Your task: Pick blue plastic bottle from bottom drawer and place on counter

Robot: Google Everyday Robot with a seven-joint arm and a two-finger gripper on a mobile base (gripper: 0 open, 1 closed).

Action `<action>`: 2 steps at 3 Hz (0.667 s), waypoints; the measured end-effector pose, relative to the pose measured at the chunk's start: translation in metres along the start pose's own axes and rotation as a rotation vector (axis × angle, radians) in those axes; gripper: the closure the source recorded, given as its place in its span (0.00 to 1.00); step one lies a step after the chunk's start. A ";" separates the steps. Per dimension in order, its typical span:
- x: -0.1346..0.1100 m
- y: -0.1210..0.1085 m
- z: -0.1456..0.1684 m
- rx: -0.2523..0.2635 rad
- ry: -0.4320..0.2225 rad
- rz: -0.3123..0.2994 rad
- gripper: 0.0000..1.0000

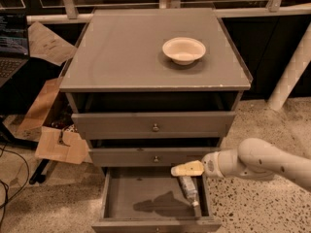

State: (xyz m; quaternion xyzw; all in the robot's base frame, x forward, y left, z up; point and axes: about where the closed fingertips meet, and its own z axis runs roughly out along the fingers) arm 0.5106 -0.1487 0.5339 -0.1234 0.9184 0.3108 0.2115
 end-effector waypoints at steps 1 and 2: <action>0.029 -0.021 0.033 -0.018 0.008 0.108 0.00; 0.061 -0.042 0.066 -0.017 0.043 0.202 0.00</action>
Offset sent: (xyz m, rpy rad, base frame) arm -0.0310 -0.0015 -0.1617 0.0708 0.2754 -0.1855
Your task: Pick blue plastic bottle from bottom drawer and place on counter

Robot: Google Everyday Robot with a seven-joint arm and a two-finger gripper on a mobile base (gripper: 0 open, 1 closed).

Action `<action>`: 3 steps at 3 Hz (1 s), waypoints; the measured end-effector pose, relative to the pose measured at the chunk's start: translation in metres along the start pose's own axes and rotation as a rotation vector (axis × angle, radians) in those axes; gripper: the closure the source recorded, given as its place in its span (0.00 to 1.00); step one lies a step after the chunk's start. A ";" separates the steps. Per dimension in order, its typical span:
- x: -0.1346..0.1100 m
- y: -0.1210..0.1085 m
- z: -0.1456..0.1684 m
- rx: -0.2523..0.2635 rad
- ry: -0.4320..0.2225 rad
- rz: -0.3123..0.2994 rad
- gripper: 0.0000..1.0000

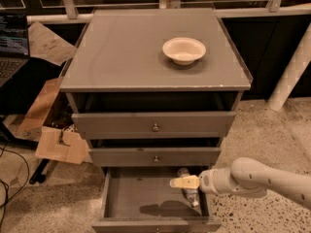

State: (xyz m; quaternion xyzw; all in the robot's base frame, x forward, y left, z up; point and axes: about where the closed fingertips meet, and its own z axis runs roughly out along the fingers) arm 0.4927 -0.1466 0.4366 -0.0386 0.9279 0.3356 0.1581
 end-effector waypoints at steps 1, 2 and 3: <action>0.023 -0.024 0.029 0.023 0.046 0.076 0.00; 0.025 -0.025 0.032 0.024 0.052 0.082 0.00; 0.034 -0.025 0.045 0.016 0.032 0.123 0.00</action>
Offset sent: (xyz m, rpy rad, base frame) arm -0.0084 0.0009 -0.0382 -0.0083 0.0752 -0.0309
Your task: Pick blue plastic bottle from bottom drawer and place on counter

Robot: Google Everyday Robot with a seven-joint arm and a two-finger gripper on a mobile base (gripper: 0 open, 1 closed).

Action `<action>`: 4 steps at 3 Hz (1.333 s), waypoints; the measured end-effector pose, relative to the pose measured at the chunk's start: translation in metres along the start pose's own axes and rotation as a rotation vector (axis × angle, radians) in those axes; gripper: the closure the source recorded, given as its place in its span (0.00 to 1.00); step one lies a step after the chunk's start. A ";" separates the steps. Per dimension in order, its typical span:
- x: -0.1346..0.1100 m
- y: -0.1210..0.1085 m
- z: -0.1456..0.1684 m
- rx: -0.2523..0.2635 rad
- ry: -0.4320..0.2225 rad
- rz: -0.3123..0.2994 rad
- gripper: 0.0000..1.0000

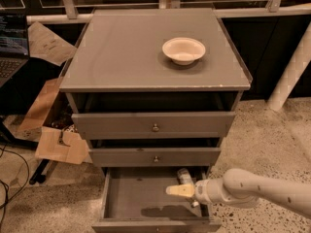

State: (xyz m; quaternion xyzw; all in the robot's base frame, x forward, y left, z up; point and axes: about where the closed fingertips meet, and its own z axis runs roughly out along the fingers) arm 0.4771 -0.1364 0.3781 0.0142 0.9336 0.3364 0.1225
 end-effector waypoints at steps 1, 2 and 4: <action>0.013 -0.011 0.084 0.014 0.015 0.052 0.00; 0.013 -0.011 0.084 0.014 0.015 0.052 0.00; 0.003 -0.028 0.093 -0.086 0.045 -0.090 0.00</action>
Offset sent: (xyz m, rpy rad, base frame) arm 0.0218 0.0665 -0.1121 -0.0407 0.0615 -0.0131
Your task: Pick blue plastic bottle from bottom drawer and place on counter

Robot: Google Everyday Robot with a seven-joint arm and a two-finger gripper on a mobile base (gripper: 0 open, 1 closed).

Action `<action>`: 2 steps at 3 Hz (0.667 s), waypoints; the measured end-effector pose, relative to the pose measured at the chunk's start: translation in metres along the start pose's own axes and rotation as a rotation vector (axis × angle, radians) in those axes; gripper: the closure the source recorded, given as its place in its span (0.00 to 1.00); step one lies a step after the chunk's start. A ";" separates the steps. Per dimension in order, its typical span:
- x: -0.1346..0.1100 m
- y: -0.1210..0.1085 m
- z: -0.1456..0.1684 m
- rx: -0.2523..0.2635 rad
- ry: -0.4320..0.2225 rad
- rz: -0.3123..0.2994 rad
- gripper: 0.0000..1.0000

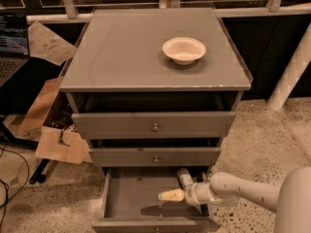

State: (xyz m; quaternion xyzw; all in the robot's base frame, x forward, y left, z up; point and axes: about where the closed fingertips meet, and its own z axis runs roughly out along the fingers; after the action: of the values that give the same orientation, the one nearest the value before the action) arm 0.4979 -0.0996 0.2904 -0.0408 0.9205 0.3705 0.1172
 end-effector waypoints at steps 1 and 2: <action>-0.029 -0.015 -0.002 -0.034 0.050 -0.138 0.00; -0.028 -0.014 -0.001 -0.036 0.051 -0.138 0.00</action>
Offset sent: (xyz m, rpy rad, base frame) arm 0.0224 -0.0101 -0.0047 -0.0054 -0.0491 0.1219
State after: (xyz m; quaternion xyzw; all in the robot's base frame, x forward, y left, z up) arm 0.5272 -0.1105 0.2886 -0.1158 0.9112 0.3771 0.1184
